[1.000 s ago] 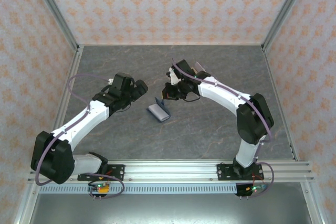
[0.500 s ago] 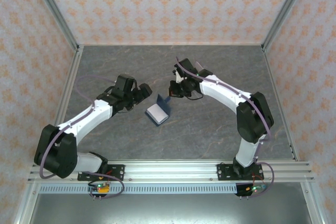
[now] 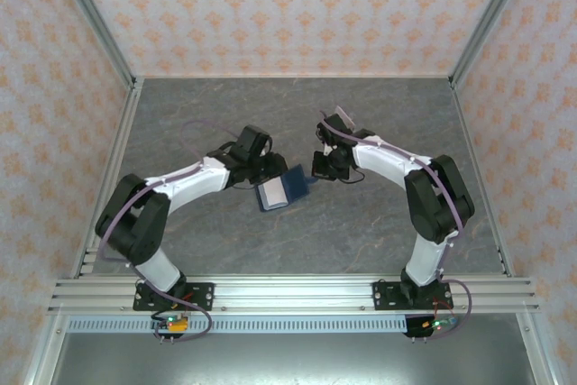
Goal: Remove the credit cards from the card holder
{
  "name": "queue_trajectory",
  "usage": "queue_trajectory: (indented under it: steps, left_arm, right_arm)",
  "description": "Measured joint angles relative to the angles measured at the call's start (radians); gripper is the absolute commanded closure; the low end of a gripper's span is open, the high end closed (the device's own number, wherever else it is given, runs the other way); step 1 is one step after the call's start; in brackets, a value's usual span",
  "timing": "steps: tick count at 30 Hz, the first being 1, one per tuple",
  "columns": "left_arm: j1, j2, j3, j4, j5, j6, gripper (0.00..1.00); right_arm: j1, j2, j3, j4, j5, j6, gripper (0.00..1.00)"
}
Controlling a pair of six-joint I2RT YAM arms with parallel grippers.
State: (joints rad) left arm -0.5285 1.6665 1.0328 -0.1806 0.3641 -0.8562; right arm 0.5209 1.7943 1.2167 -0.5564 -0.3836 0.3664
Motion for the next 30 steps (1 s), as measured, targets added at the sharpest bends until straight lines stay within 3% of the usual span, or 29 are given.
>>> queue_trajectory:
  steps: [7,11,15,20,30]
  left_arm:
    - [-0.035,0.140,0.112,0.006,0.018,0.002,0.90]
    - [-0.041,0.189,0.134,-0.004,0.018,0.003,0.99]
    - [-0.041,0.225,0.136,-0.024,0.017,0.002,1.00]
    - [-0.041,0.241,0.138,-0.040,0.016,0.002,1.00]
    - [-0.041,0.269,0.145,-0.042,0.014,0.002,1.00]
  right_arm:
    - [0.000,0.000,-0.013,0.023,0.002,-0.001,0.92]
    - [0.000,-0.005,-0.024,0.035,0.002,-0.007,0.84]
    - [0.000,-0.047,-0.051,0.053,-0.002,-0.014,0.78]
    - [0.000,-0.100,-0.068,0.092,-0.039,-0.016,0.77]
    - [0.000,-0.053,-0.068,0.136,-0.182,-0.015,0.90]
